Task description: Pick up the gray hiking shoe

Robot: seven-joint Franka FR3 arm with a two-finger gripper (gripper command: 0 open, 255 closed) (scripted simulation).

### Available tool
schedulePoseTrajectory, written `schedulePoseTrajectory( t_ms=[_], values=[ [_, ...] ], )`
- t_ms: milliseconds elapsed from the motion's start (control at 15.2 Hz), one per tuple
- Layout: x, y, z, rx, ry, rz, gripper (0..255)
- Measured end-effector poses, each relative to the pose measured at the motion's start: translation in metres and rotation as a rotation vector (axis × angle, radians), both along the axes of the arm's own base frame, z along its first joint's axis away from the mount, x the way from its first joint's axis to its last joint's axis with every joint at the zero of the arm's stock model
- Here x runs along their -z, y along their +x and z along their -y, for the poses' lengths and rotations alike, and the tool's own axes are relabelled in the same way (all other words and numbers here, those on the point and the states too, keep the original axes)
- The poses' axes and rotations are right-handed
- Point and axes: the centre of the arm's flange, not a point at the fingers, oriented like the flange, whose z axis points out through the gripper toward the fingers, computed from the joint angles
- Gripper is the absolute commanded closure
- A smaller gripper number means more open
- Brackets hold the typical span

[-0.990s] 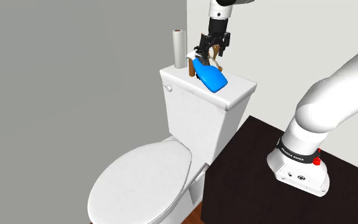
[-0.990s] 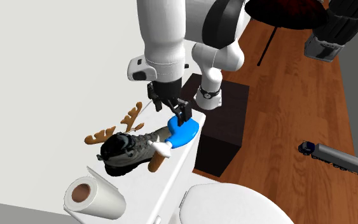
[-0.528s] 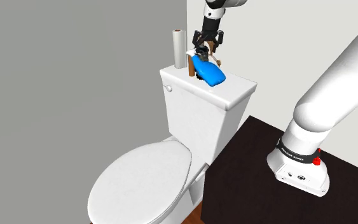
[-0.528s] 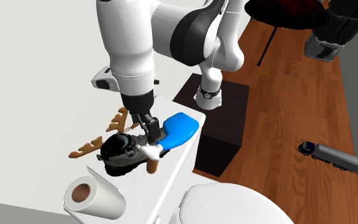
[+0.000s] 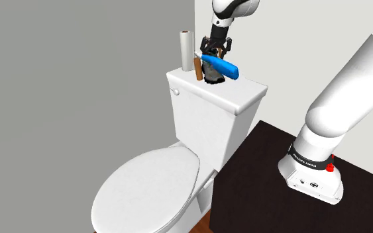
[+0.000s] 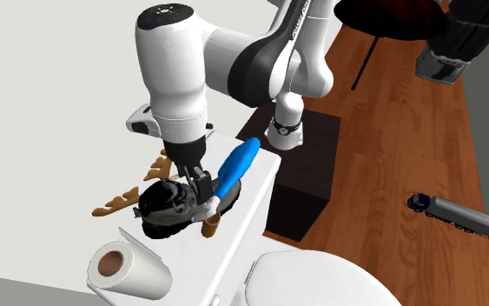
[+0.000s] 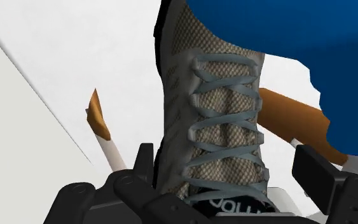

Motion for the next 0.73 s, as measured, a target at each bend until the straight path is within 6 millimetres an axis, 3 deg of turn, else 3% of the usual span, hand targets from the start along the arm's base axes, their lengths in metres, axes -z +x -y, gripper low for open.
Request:
schedulePoseTrajectory(
  t_ms=[66, 726],
  values=[
    [0.0052, 0.0007, -0.0020, -0.001, 0.001, -0.006, 255],
    [0.0096, 0.0011, -0.0042, -0.003, 0.000, -0.006, 255]
  ],
)
